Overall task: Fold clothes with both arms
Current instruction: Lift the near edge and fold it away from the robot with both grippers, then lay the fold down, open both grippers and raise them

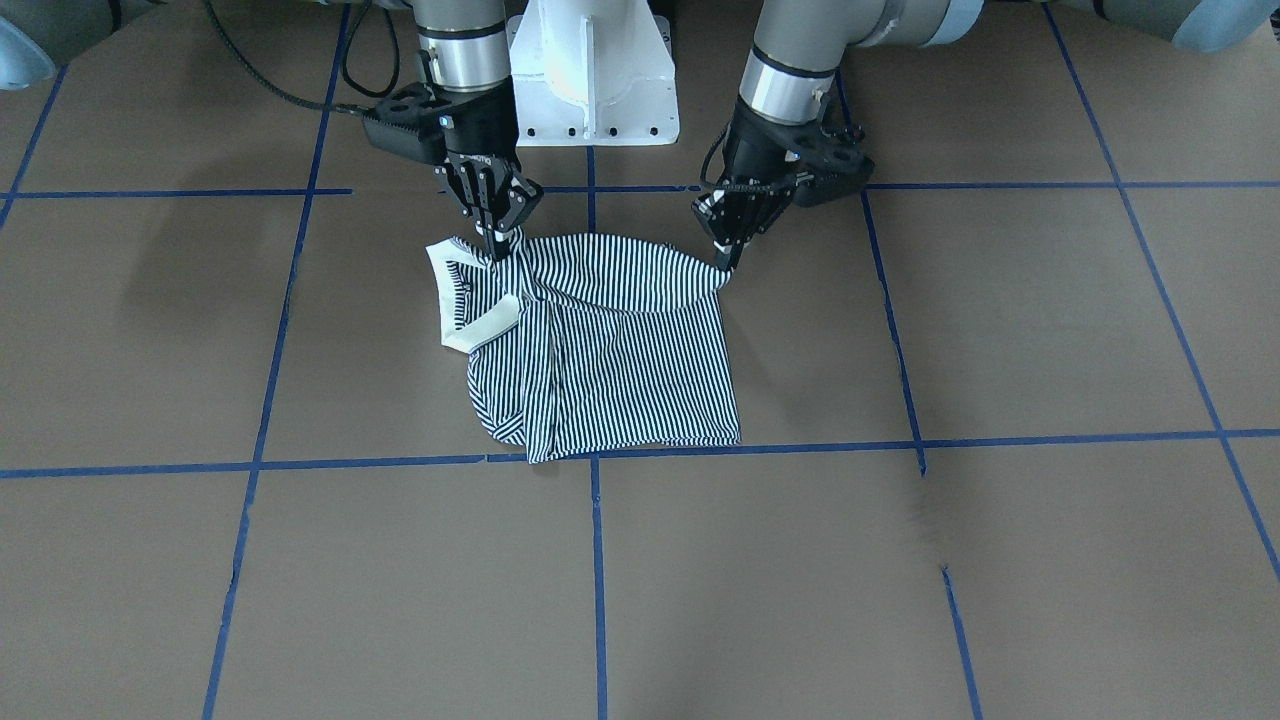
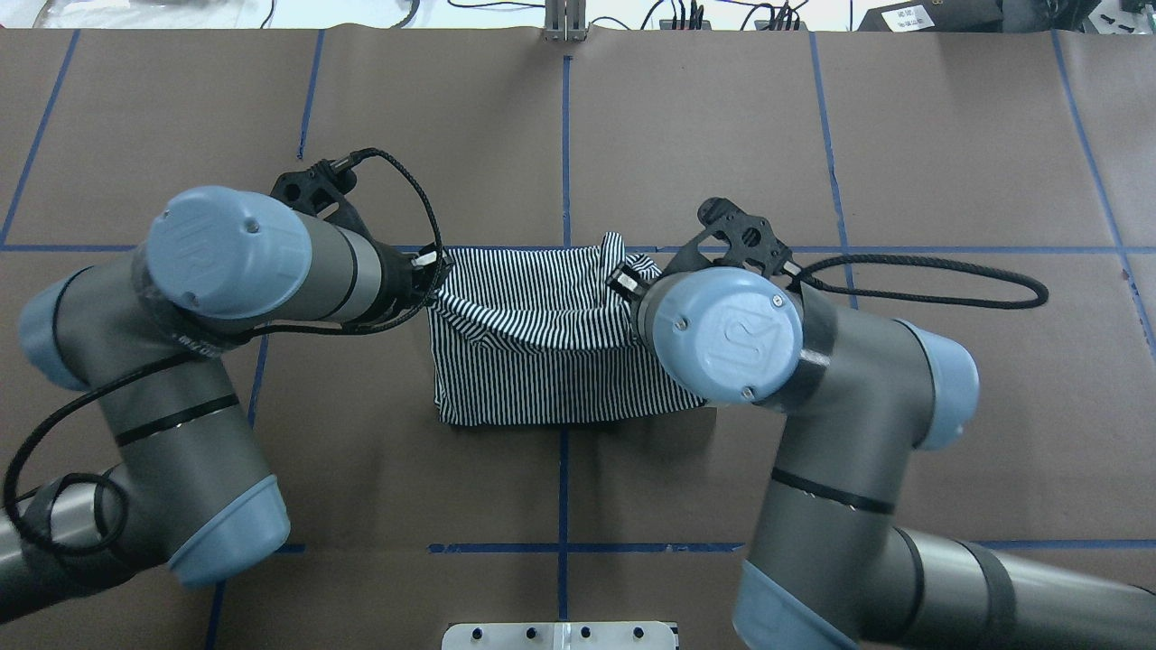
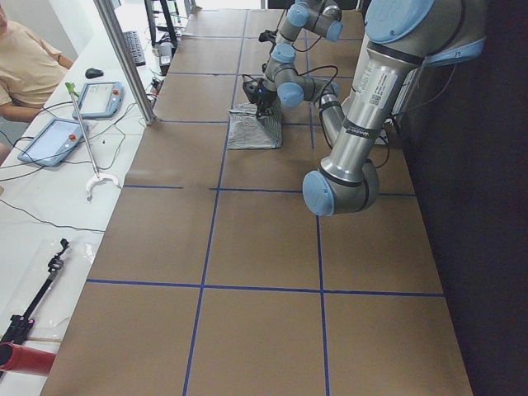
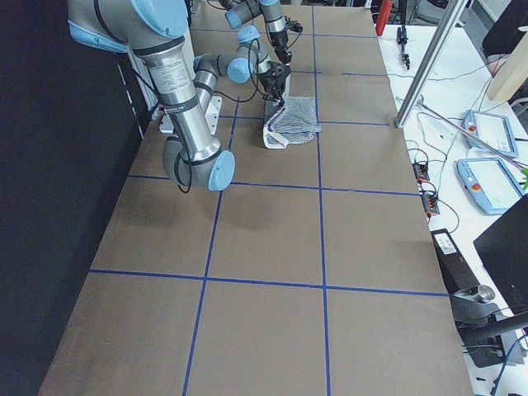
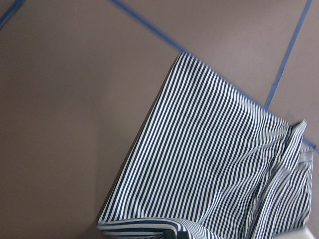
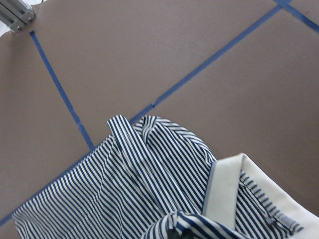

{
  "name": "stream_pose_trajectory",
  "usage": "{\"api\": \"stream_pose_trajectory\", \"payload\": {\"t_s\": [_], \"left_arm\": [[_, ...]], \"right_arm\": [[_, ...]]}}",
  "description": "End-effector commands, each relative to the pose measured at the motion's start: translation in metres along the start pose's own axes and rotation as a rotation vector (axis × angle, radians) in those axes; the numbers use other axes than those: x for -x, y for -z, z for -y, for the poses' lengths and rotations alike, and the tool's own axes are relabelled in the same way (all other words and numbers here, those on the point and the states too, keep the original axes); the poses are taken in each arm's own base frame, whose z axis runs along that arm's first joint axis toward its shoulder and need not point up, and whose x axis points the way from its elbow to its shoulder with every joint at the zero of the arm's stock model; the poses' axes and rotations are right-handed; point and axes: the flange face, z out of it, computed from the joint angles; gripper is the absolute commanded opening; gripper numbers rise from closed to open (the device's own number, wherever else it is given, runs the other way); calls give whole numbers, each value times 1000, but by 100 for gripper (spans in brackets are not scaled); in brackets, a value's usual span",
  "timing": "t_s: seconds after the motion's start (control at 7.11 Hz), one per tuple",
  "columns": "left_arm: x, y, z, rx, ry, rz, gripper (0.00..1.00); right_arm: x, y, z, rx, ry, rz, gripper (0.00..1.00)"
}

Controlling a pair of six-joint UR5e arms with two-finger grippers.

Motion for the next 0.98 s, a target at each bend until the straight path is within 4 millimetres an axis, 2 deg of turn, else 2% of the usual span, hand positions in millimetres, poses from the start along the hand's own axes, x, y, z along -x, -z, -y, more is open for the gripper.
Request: {"api": "stream_pose_trajectory", "payload": {"t_s": [0.0, 0.14, 0.28, 0.42, 0.56, 0.7, 0.84], "left_arm": [[6, -79, 38, -40, -21, 6, 0], [7, -105, 52, -63, -50, 12, 0], [0, -118, 82, -135, -105, 11, 17], [-6, -110, 122, -183, -148, 16, 32], [-4, -111, 123, -182, -155, 19, 44], [-9, -105, 121, -174, -160, -27, 45], [-9, -102, 120, -171, -159, -47, 43]], "right_arm": [[54, -102, 45, -14, -29, -3, 0], [71, -152, 59, 12, -21, 3, 30], [110, -189, 81, 8, -12, 42, 91], [129, -186, 135, 58, -29, 24, 100], [133, -174, 148, 85, -41, 40, 100], [131, -175, 148, 87, -38, 40, 100], [110, -174, 152, 89, -28, 46, 100]]}}
